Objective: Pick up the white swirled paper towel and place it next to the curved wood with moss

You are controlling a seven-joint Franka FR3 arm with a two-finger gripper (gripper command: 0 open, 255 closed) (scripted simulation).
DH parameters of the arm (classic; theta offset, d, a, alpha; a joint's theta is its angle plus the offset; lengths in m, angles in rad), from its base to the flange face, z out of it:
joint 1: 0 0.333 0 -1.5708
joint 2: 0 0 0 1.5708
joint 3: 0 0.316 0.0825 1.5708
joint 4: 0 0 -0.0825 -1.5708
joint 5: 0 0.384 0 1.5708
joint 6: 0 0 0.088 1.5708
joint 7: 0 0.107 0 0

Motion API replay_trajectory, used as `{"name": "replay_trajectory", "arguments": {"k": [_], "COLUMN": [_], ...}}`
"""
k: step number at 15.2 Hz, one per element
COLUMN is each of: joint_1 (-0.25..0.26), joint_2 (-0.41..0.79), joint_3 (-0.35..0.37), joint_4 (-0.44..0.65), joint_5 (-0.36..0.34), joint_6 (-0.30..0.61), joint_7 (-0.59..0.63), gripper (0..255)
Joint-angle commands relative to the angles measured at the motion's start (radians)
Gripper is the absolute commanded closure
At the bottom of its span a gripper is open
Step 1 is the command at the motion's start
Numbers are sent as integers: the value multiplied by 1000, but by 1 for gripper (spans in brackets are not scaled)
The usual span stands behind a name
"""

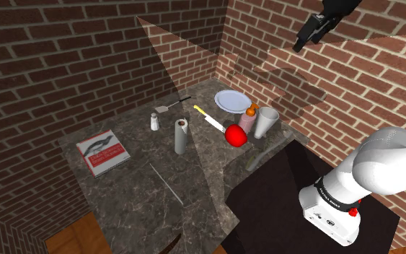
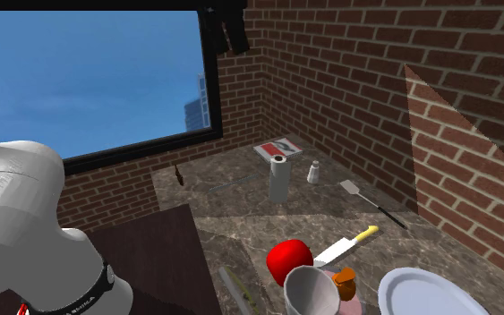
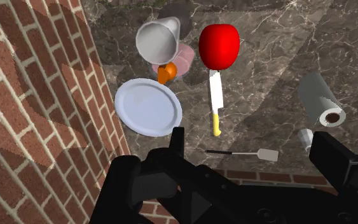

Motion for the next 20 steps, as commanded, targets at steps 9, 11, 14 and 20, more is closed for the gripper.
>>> {"name": "replay_trajectory", "arguments": {"k": [9,11,14,20], "joint_1": [7,7,6,-11], "joint_2": [102,143,214,394], "joint_3": [93,118,157,242], "joint_4": [-142,-165,-188,-194], "joint_5": [49,57,66,56], "joint_6": [226,285,374,548], "joint_7": [155,194,255,386], "gripper": [0,0,0,0]}}
